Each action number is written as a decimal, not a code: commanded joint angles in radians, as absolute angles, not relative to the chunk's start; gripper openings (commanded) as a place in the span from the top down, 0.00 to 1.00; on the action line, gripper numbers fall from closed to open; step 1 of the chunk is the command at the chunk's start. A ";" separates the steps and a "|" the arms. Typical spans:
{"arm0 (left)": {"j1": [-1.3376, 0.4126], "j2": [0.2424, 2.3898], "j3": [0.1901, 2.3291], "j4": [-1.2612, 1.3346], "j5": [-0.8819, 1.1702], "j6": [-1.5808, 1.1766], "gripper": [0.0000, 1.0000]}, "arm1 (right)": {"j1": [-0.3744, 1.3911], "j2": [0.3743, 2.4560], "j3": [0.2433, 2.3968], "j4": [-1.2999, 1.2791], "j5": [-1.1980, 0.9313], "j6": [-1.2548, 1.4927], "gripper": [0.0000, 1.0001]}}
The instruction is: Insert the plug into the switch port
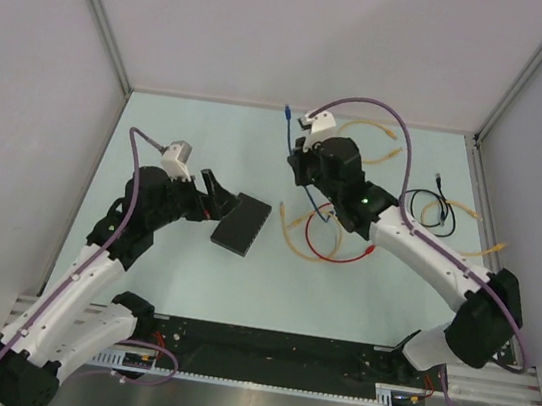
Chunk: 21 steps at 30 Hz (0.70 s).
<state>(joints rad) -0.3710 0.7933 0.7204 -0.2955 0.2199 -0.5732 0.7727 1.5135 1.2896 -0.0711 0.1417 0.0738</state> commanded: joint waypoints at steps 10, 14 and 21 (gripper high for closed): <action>-0.376 0.836 0.753 -0.088 0.388 -0.689 0.04 | 0.676 1.273 1.257 -0.210 -0.020 -0.066 1.00; -0.382 0.853 0.739 -0.026 0.452 -0.719 0.03 | 0.816 1.276 1.136 -0.201 -0.025 -0.029 1.00; -0.408 0.854 0.641 0.063 0.433 -0.785 0.03 | 0.965 1.270 0.881 0.001 0.061 0.104 1.00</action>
